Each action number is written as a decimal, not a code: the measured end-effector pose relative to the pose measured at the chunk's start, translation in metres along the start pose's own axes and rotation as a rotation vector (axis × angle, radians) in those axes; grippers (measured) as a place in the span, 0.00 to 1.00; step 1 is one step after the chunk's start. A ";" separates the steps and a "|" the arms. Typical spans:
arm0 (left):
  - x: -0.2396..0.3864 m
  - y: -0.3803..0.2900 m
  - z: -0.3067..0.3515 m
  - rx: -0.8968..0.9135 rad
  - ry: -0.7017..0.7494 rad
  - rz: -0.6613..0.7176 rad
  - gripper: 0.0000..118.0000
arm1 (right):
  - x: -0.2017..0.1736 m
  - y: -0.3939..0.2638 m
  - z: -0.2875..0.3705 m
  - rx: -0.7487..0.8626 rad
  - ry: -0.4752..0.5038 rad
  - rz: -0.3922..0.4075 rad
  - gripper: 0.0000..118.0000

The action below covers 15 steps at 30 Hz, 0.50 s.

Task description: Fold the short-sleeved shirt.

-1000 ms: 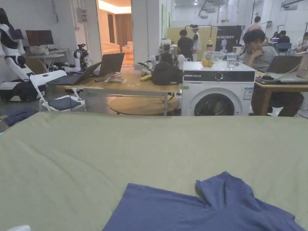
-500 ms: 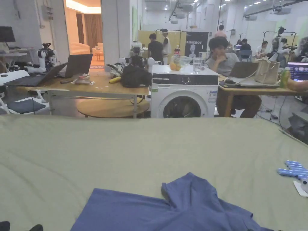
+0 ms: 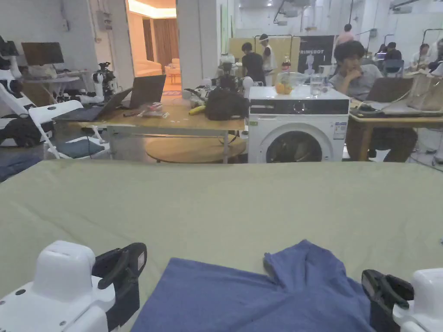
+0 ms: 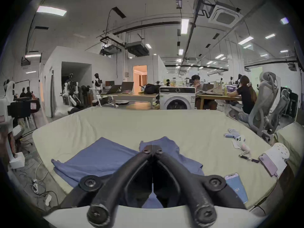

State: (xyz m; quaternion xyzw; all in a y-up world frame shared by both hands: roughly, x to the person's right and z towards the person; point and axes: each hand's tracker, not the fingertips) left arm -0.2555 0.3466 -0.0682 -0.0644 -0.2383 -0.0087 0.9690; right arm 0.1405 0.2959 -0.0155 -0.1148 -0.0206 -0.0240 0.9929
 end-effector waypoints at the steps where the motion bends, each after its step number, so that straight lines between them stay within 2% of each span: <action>1: -0.004 -0.001 0.001 -0.009 0.000 0.021 0.00 | -0.003 -0.002 0.001 0.001 -0.009 0.008 0.00; 4: -0.032 -0.006 0.015 -0.028 0.013 0.155 0.00 | -0.006 -0.005 0.003 -0.004 -0.016 0.032 0.00; 5: -0.044 -0.011 0.014 -0.075 0.055 0.185 0.04 | -0.005 -0.006 0.005 -0.006 -0.013 0.030 0.00; 6: -0.057 -0.019 0.014 -0.124 0.106 0.198 0.28 | -0.003 -0.008 0.007 -0.007 -0.004 0.023 0.00; 7: -0.071 -0.032 0.011 -0.172 0.113 0.216 0.44 | -0.001 -0.010 0.008 -0.010 0.010 0.015 0.00; 8: -0.084 -0.048 0.004 -0.254 0.122 0.243 0.48 | -0.002 -0.011 0.007 -0.014 0.011 0.012 0.00; 11: -0.108 -0.096 -0.019 -0.523 0.161 0.324 0.48 | 0.001 -0.018 0.007 -0.037 0.020 0.003 0.00; 15: -0.120 -0.153 -0.045 -0.649 0.143 0.446 0.48 | 0.002 -0.024 0.004 -0.076 0.026 -0.004 0.00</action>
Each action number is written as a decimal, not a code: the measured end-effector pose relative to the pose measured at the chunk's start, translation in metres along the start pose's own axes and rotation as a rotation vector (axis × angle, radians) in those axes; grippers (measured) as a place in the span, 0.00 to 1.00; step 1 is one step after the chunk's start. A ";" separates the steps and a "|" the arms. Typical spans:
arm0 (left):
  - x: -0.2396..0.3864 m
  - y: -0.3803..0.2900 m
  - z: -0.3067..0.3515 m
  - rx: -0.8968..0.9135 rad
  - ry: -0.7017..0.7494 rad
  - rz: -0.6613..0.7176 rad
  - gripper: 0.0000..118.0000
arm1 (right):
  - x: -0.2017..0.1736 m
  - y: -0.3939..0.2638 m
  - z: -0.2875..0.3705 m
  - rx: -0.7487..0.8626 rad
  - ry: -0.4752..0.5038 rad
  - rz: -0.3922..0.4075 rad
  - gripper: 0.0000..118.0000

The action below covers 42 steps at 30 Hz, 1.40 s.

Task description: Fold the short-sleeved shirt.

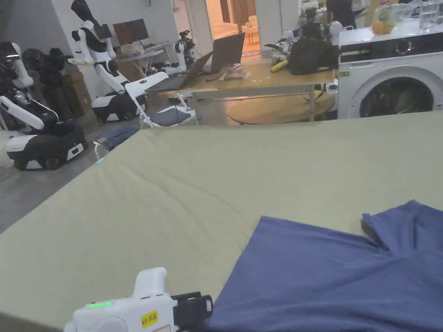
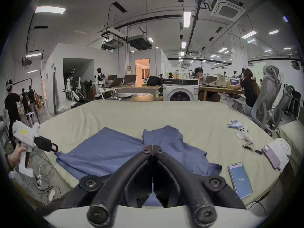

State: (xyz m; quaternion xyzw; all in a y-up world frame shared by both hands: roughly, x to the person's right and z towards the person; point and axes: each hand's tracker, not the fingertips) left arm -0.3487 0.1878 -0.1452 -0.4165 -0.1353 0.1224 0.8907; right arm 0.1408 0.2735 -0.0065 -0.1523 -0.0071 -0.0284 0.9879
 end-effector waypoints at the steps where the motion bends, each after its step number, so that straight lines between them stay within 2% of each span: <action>1: -0.005 -0.003 -0.010 -0.031 0.019 0.037 0.48 | 0.002 -0.002 -0.001 -0.011 -0.001 0.002 0.00; 2: -0.008 -0.006 -0.016 -0.046 0.027 0.073 0.43 | 0.004 -0.004 -0.001 -0.023 -0.002 0.001 0.00; 4: -0.015 -0.007 -0.026 -0.047 0.030 0.110 0.24 | 0.010 -0.008 -0.002 -0.040 -0.012 -0.010 0.00; 6: -0.011 -0.006 -0.025 -0.023 0.054 0.072 0.12 | 0.015 -0.006 -0.003 -0.066 -0.021 -0.031 0.00; 10: -0.006 -0.006 -0.035 -0.061 0.022 0.050 0.07 | 0.033 0.001 -0.020 -0.106 -0.022 -0.063 0.00; 12: -0.002 -0.006 -0.037 -0.063 0.053 -0.003 0.06 | 0.043 0.015 -0.042 -0.150 -0.031 -0.026 0.03; 13: 0.001 -0.004 -0.037 -0.075 0.062 -0.027 0.06 | 0.048 0.024 -0.060 -0.204 -0.041 0.010 0.17; 14: 0.001 -0.004 -0.037 -0.084 0.061 -0.027 0.06 | 0.054 0.032 -0.079 -0.245 -0.037 0.030 0.36; 15: 0.003 -0.004 -0.038 -0.088 0.069 -0.033 0.06 | 0.062 0.038 -0.102 -0.286 -0.017 0.039 0.50; 16: 0.004 -0.004 -0.039 -0.090 0.075 -0.041 0.06 | 0.069 0.044 -0.130 -0.334 -0.007 0.038 0.50; 19: 0.004 -0.005 -0.037 -0.088 0.079 -0.031 0.06 | 0.097 0.048 -0.220 -0.531 0.005 0.042 0.50; 22: 0.007 -0.006 -0.033 -0.090 0.073 -0.008 0.06 | 0.120 0.035 -0.298 -0.712 -0.063 0.015 0.49; 24: 0.009 -0.006 -0.033 -0.092 0.073 0.008 0.06 | 0.133 0.027 -0.328 -0.761 -0.106 -0.051 0.47; 26: 0.012 -0.004 -0.031 -0.093 0.077 0.013 0.06 | 0.137 0.016 -0.335 -0.789 -0.054 -0.141 0.40; 27: 0.014 -0.005 -0.031 -0.095 0.079 0.012 0.06 | 0.134 0.014 -0.331 -0.772 -0.072 -0.118 0.28; 28: 0.015 -0.006 -0.031 -0.095 0.081 0.007 0.06 | 0.130 0.017 -0.324 -0.731 -0.073 -0.074 0.10; 29: 0.015 -0.006 -0.031 -0.092 0.081 0.004 0.06 | 0.129 0.019 -0.316 -0.706 -0.047 -0.047 0.02; 31: 0.010 -0.004 -0.032 -0.086 0.077 -0.004 0.06 | 0.129 0.024 -0.304 -0.683 -0.013 -0.073 0.02; 34: -0.003 -0.004 -0.026 -0.048 0.024 0.037 0.05 | 0.122 0.044 -0.271 -0.561 -0.015 -0.052 0.02; 39: 0.022 0.016 0.038 0.273 -0.081 0.043 0.05 | 0.110 0.105 -0.185 -0.349 0.028 0.007 0.02; 42: 0.051 0.055 0.082 0.386 -0.147 -0.046 0.05 | 0.107 0.150 -0.129 -0.196 0.011 0.023 0.02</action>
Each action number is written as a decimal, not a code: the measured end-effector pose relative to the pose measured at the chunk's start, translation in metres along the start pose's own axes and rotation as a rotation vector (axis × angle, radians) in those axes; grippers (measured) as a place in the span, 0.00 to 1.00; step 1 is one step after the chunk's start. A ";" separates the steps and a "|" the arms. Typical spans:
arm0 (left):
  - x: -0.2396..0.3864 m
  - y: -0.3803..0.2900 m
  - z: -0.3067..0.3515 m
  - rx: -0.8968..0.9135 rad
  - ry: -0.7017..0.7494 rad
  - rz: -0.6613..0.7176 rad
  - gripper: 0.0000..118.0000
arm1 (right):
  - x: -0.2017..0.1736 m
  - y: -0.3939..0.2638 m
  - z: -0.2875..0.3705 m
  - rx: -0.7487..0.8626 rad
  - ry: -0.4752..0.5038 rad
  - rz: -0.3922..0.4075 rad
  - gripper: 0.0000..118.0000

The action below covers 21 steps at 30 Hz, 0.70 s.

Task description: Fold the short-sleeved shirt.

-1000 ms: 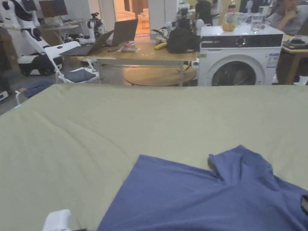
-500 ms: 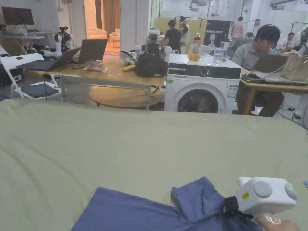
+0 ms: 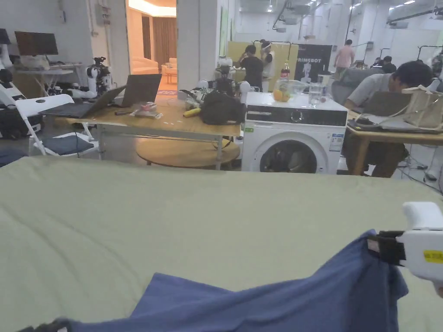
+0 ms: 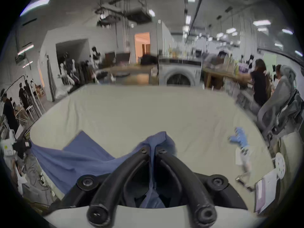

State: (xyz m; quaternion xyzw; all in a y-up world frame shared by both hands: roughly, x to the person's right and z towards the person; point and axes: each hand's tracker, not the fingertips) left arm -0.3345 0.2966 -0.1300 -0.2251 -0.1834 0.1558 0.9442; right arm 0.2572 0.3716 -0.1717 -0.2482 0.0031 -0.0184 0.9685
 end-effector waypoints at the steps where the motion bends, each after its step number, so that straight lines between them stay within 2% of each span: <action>1: 0.009 0.018 0.005 0.049 -0.024 -0.026 0.05 | 0.001 0.012 0.020 0.044 -0.008 0.003 0.02; 6: 0.044 0.116 -0.003 0.256 -0.099 -0.154 0.05 | 0.009 0.074 0.086 0.237 -0.121 -0.002 0.02; 9: 0.060 0.179 -0.026 0.337 -0.157 -0.171 0.05 | 0.019 0.118 0.103 0.301 -0.174 -0.024 0.02; 11: 0.071 0.222 -0.044 0.353 -0.137 -0.196 0.05 | 0.025 0.151 0.097 0.322 -0.194 -0.044 0.02; 14: 0.089 0.278 -0.070 0.377 -0.082 -0.280 0.05 | 0.025 0.194 0.088 0.352 -0.268 -0.006 0.02; 19: 0.106 0.348 -0.107 0.386 0.014 -0.305 0.05 | 0.026 0.255 0.053 0.377 -0.265 -0.051 0.02; 21: 0.107 0.365 -0.118 0.374 0.010 -0.305 0.05 | 0.023 0.271 0.038 0.379 -0.282 -0.062 0.02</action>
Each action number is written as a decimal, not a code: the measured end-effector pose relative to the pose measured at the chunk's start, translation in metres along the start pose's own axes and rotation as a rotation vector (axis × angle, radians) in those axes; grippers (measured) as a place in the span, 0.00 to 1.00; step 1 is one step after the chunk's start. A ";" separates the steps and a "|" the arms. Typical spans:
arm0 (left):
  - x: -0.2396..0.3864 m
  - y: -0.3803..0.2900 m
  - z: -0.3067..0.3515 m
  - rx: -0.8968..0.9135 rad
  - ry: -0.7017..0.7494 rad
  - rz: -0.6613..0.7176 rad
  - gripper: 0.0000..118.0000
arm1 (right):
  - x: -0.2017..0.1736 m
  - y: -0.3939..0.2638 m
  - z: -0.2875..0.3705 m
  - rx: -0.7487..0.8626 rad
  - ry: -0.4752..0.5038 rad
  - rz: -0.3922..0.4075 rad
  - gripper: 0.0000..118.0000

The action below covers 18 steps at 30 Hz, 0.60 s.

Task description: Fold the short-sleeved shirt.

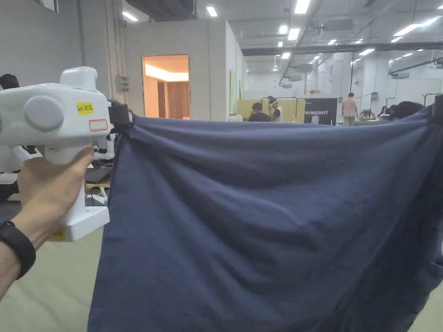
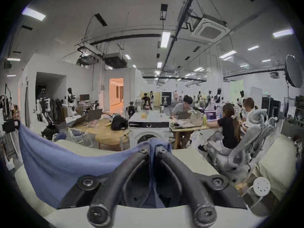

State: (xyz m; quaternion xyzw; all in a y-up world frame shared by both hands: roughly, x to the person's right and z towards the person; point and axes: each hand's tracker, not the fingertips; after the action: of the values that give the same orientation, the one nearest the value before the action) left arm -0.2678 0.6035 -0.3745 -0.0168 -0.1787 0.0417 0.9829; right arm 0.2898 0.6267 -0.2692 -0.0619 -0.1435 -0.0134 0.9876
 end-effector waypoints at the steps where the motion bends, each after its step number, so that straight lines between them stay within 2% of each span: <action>1: 0.000 0.004 -0.007 -0.013 0.027 -0.014 0.05 | -0.003 0.002 -0.008 0.006 0.000 -0.004 0.02; 7: -0.011 0.008 -0.040 -0.033 0.078 -0.028 0.05 | -0.024 0.009 -0.055 0.002 -0.007 -0.029 0.02; 11: -0.023 0.013 -0.054 -0.017 0.132 -0.072 0.05 | -0.042 0.028 -0.069 0.032 0.007 -0.007 0.02; 15: -0.017 0.010 -0.043 -0.053 0.123 -0.052 0.05 | -0.063 0.033 -0.080 0.057 -0.005 0.020 0.02; 16: -0.017 0.009 -0.042 -0.054 0.126 -0.047 0.05 | -0.047 0.028 -0.070 0.052 0.017 -0.007 0.02; 18: -0.017 0.007 -0.043 -0.097 0.120 -0.031 0.05 | -0.052 0.020 -0.089 -0.011 0.028 0.004 0.02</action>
State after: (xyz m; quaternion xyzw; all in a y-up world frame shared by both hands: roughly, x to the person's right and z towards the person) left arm -0.2687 0.6081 -0.4206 -0.0642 -0.1215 0.0168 0.9904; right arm 0.2657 0.6355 -0.3712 -0.0676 -0.1293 -0.0130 0.9892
